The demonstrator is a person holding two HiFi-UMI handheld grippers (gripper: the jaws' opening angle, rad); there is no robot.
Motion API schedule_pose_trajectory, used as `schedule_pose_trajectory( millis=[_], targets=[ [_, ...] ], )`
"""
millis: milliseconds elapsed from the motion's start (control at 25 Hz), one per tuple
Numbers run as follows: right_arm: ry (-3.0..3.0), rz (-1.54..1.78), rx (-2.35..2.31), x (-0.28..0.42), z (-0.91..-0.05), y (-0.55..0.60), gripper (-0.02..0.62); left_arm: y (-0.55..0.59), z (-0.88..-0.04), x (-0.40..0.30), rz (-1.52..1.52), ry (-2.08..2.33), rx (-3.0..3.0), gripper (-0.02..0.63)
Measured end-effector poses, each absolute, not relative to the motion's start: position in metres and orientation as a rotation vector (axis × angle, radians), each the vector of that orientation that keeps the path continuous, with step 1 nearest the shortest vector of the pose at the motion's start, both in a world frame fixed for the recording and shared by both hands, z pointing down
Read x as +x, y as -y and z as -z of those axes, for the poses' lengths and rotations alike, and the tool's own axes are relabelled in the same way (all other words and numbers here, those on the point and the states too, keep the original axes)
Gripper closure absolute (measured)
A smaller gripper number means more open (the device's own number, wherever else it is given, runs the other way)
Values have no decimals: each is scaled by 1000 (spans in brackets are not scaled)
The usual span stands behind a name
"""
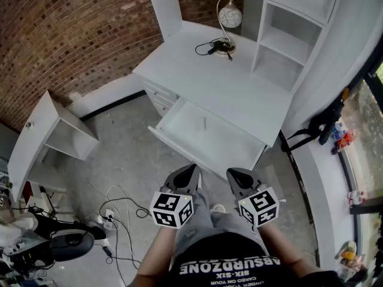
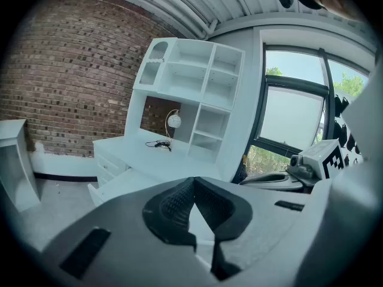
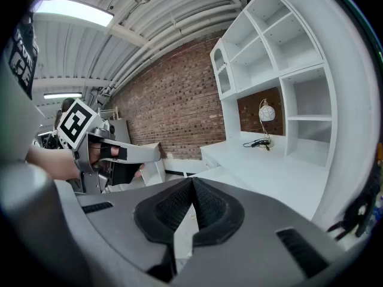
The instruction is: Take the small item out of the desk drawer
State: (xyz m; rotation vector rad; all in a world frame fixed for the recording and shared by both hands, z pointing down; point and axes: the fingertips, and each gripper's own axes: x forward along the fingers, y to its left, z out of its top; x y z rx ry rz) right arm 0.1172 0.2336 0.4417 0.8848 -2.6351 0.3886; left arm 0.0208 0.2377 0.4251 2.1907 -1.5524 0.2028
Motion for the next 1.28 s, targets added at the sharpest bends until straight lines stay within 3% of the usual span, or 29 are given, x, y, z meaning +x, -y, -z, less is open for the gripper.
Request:
schedule_pose_trajectory(
  millis=[1280],
  targets=[
    [2601, -398, 932, 52, -439, -93, 597, -81, -429, -36, -238, 1496, 2215, 598]
  ],
)
